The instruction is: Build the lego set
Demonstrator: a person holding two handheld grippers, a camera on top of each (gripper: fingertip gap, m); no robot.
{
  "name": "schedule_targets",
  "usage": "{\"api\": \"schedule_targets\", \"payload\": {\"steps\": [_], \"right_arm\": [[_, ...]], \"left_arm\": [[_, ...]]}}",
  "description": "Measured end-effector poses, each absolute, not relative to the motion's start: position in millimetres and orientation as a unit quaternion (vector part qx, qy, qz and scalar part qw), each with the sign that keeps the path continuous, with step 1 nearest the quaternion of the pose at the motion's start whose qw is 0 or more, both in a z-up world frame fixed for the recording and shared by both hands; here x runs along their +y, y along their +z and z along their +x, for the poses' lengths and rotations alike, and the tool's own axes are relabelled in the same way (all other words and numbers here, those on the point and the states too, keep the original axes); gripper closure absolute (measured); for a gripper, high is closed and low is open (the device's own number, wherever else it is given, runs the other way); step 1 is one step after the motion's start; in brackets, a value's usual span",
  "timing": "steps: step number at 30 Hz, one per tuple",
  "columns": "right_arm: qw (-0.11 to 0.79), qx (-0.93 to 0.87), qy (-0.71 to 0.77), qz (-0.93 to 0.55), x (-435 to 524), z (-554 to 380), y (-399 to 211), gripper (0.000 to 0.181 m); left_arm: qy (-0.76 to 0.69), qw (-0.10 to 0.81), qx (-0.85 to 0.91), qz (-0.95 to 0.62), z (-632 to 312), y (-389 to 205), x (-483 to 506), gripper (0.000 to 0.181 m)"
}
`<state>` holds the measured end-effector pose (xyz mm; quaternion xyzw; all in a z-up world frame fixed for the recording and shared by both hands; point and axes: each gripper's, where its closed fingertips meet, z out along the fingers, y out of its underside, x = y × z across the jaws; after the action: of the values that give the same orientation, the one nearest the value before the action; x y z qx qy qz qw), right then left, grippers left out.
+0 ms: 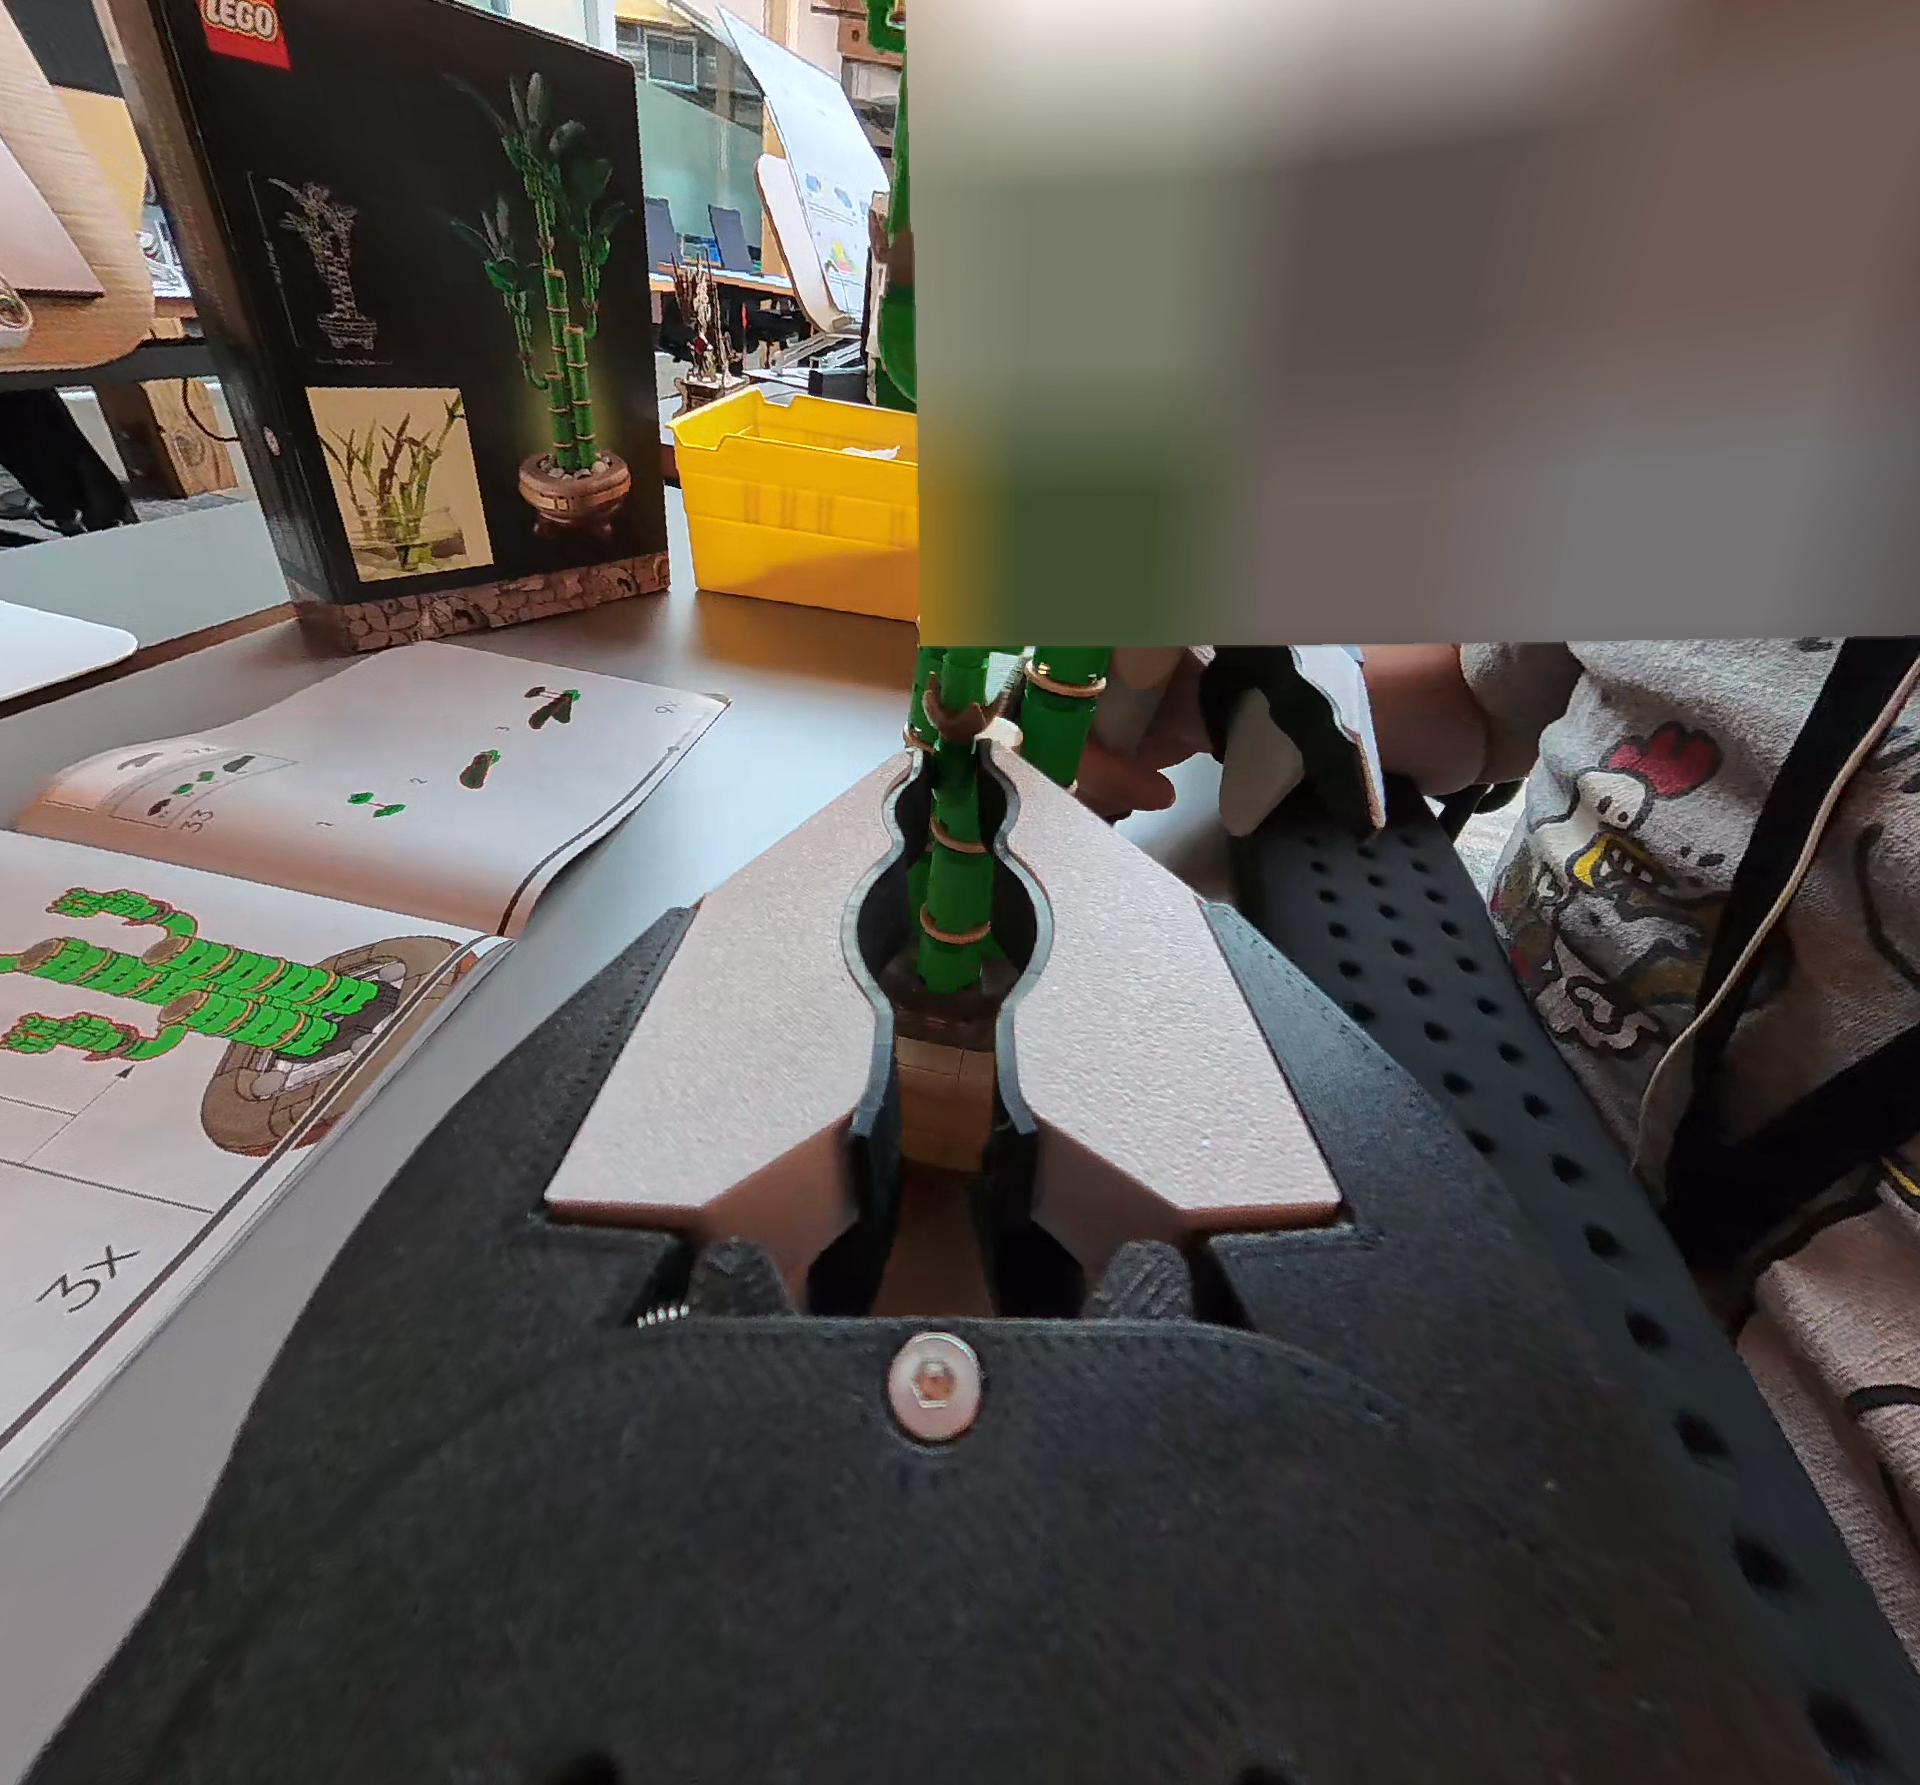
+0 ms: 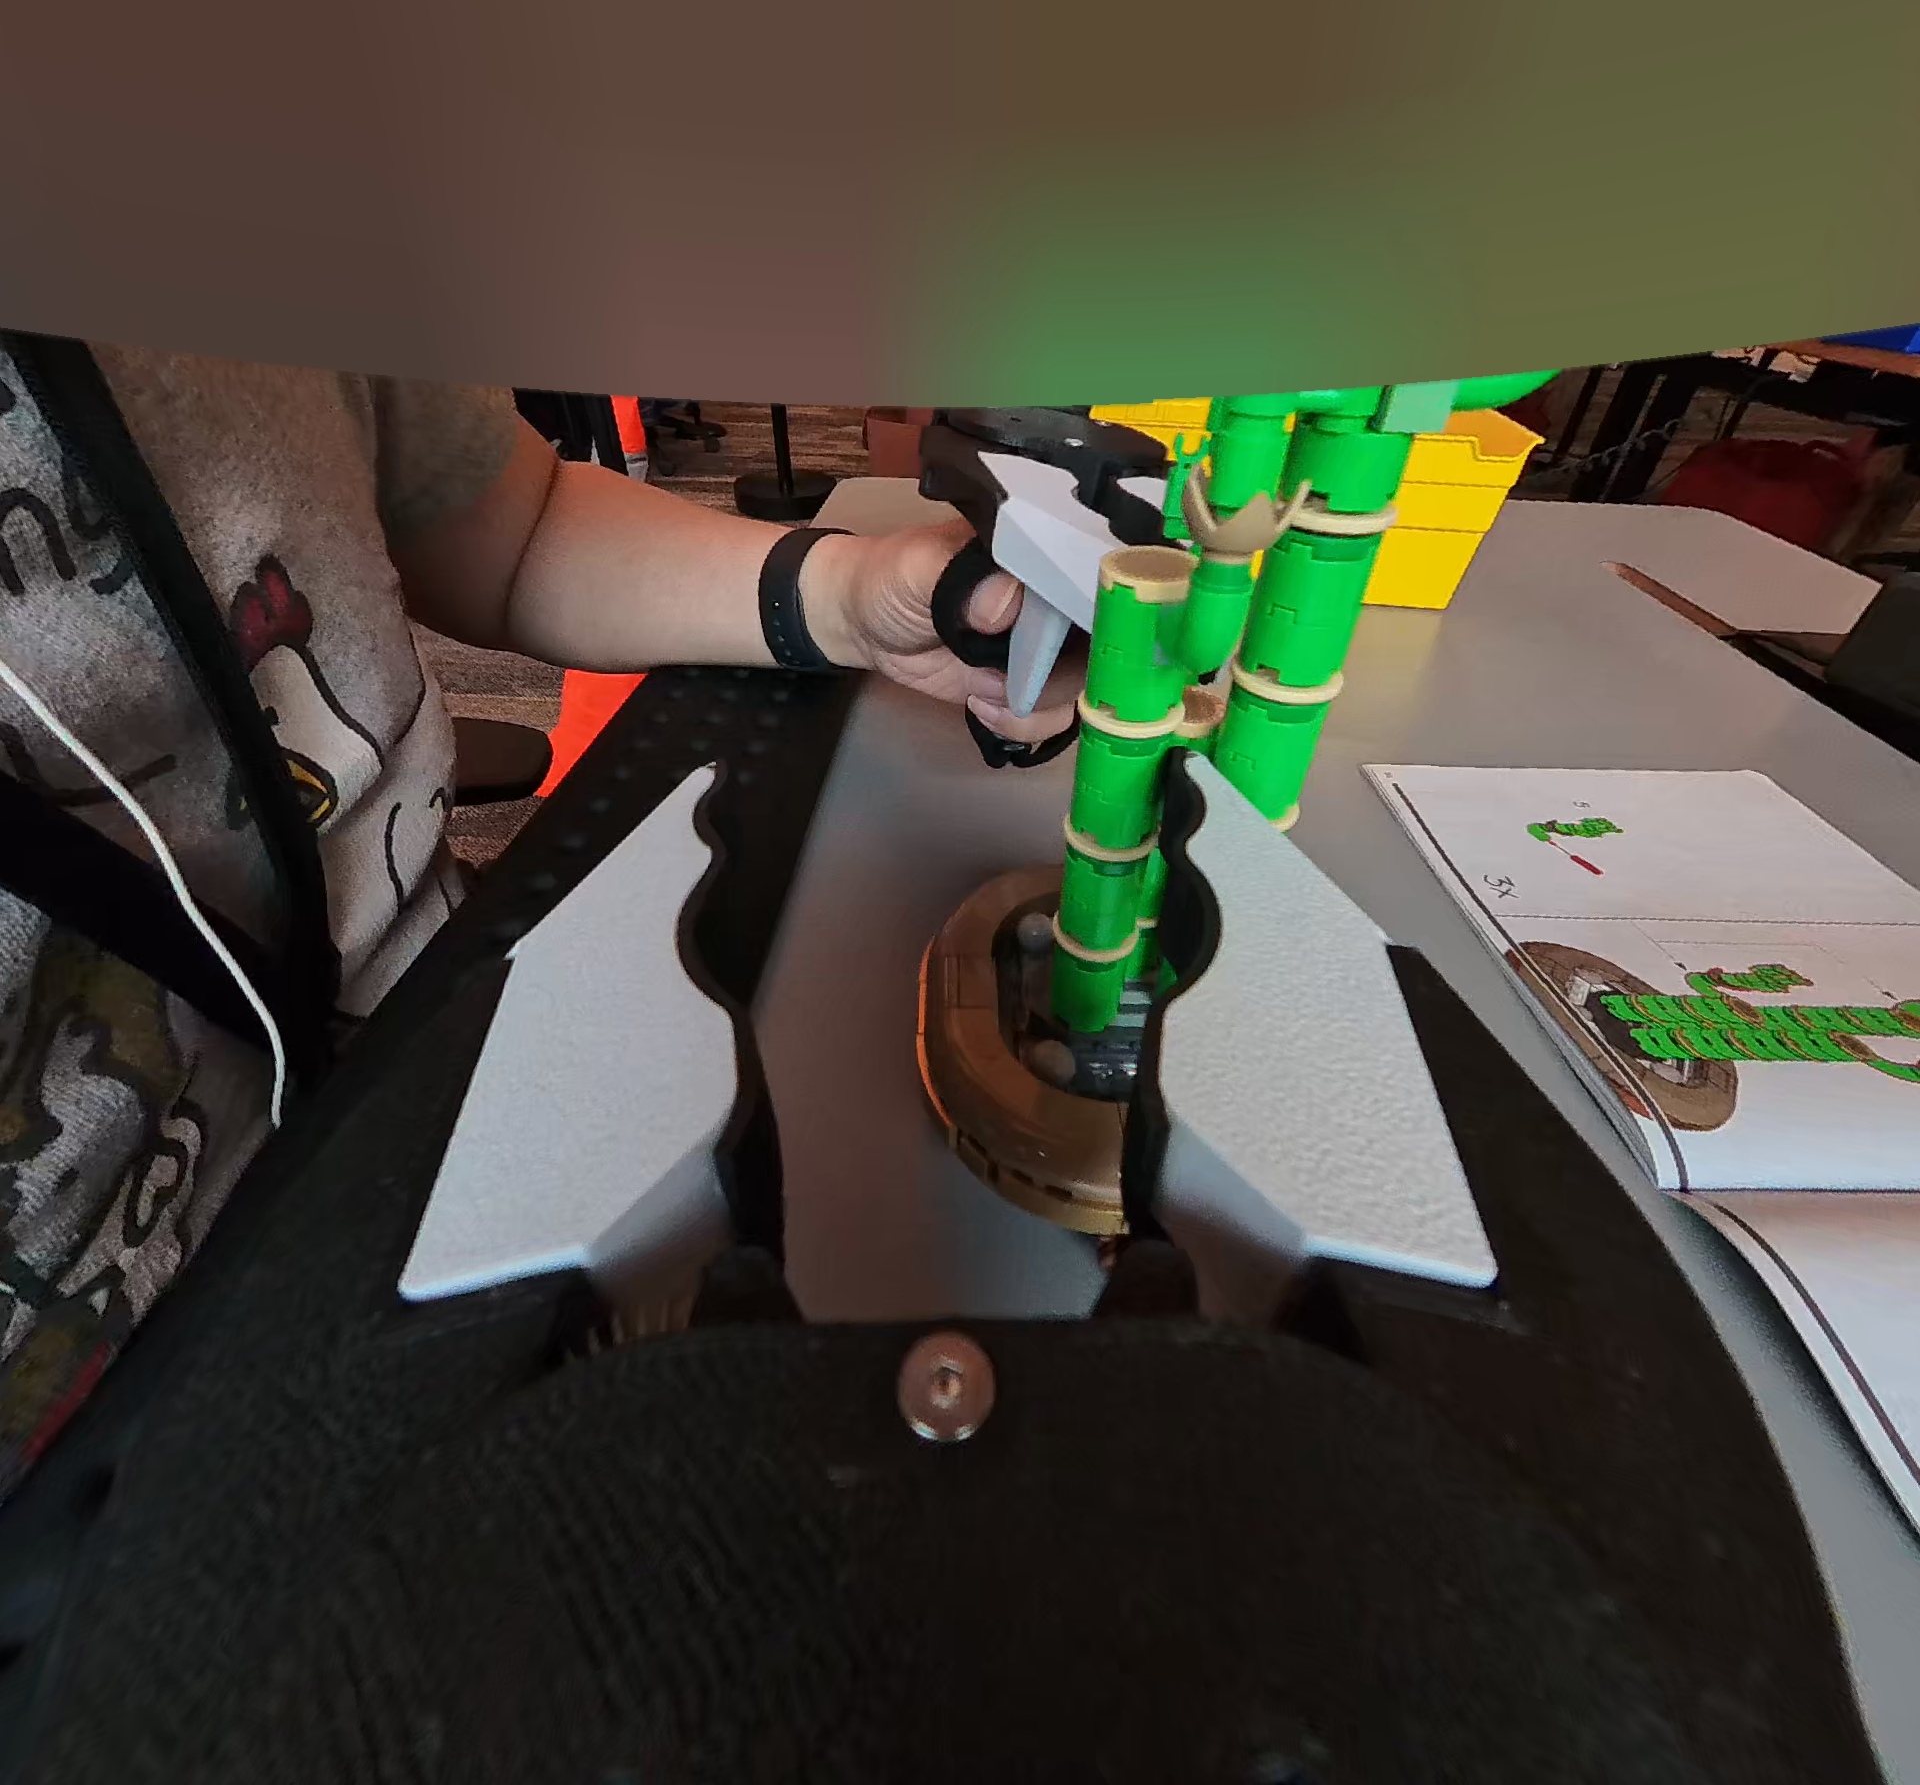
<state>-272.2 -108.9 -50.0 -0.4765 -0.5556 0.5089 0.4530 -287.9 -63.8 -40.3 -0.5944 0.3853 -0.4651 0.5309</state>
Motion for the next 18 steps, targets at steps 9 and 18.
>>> {"api": "schedule_targets", "payload": {"steps": [9,18], "right_arm": [[0.451,-0.554,0.512,-0.477,-110,-273,-50,0.1],[0.465,-0.51,0.545,-0.476,-95,-251,-36,0.101]], "left_arm": [[-0.466,0.531,0.382,-0.597,-288,-41,-63,0.175],[-0.491,0.526,0.368,-0.589,-292,-35,-66,0.144]]}}
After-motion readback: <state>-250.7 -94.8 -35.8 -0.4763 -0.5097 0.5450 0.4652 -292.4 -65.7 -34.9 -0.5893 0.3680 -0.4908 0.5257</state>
